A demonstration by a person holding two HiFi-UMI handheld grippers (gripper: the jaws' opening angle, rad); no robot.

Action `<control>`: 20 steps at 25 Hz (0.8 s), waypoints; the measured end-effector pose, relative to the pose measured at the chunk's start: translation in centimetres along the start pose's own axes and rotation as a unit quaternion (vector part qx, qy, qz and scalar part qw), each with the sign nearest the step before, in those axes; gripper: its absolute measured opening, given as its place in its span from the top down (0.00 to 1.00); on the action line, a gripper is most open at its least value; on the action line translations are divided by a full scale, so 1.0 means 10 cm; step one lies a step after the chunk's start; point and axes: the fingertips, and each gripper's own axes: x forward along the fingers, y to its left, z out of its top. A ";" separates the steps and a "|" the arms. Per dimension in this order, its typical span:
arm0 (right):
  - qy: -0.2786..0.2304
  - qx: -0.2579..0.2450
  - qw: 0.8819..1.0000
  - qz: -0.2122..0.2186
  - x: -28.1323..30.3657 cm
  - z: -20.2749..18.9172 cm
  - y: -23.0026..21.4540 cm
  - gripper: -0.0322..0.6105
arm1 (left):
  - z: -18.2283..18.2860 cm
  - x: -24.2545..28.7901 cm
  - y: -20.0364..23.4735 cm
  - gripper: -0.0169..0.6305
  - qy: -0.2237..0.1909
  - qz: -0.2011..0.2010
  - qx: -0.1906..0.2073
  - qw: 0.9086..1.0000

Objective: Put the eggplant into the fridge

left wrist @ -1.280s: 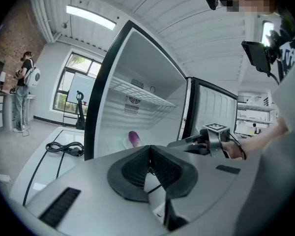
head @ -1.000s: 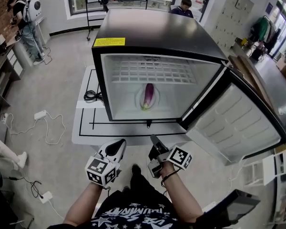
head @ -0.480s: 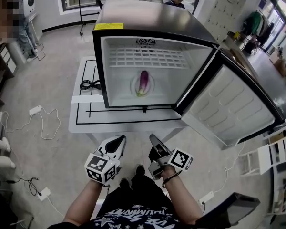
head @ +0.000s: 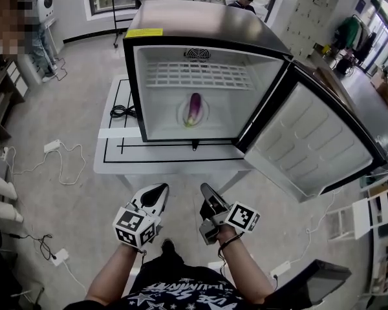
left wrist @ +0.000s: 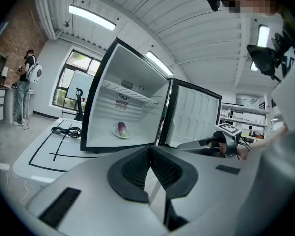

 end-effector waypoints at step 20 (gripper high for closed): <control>0.026 -0.015 0.999 0.041 -1.57 -0.26 0.23 0.94 | -0.24 -0.57 -1.43 0.96 -0.014 0.030 0.017 0.999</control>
